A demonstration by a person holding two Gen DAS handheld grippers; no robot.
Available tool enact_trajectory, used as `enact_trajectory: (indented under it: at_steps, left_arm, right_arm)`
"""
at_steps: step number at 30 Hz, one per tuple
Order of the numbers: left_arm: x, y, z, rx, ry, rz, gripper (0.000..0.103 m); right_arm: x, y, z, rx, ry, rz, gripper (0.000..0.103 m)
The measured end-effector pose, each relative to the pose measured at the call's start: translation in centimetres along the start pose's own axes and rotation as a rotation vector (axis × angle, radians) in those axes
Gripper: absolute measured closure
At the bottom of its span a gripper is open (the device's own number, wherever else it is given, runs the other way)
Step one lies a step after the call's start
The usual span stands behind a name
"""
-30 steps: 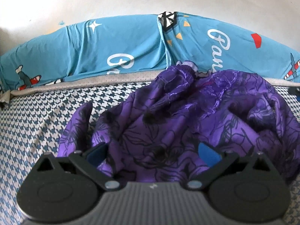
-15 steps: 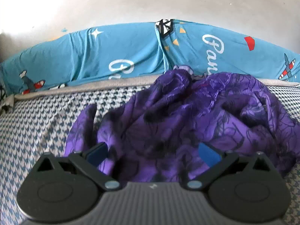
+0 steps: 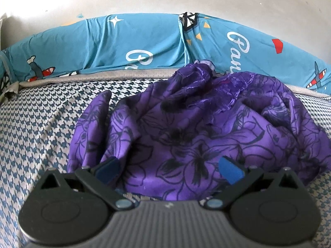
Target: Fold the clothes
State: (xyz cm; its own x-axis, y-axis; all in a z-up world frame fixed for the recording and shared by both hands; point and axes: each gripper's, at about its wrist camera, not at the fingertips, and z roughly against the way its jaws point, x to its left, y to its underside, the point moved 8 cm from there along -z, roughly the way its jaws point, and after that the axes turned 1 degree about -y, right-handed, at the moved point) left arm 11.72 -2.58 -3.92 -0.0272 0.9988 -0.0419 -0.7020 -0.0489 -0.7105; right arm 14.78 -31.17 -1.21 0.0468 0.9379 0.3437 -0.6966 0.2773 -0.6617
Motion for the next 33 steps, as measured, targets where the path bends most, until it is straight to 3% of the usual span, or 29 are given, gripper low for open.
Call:
enact_trajectory:
  at_steps: [8,11,14,16,19,24,29,33]
  left_arm:
    - [0.7,-0.1,-0.5,0.023,0.020,0.052,0.000]
    - [0.7,-0.1,-0.7,0.031,0.022,0.060,0.000]
    - [0.6,-0.1,-0.7,0.033,0.020,0.057,0.000]
    - [0.6,0.0,-0.7,0.033,0.018,0.053,0.000]
    - [0.6,0.0,-0.7,0.033,0.016,0.051,0.000]
    - [0.6,0.0,-0.7,0.034,0.016,0.045,0.000]
    - [0.3,0.1,-0.7,0.034,0.012,0.032,0.000]
    - [-0.1,0.2,-0.8,0.037,0.010,0.020,0.000]
  right_arm:
    - [-0.9,-0.3,-3.1,0.035,0.037,-0.195,0.024]
    - [-0.9,0.0,-4.1,0.038,0.108,-0.181,0.024]
    - [-0.9,0.6,-4.8,0.049,0.195,-0.147,0.040]
    - [-0.9,0.7,-4.8,0.043,0.244,-0.117,0.062]
    - [-1.4,0.6,-4.4,0.023,0.265,-0.123,0.086]
    - [-2.1,-0.3,-3.2,-0.042,0.282,-0.130,0.091]
    - [-2.2,-3.3,-0.3,-0.252,0.385,-0.016,0.092]
    - [-2.7,-5.4,0.6,-0.346,0.432,0.019,0.092]
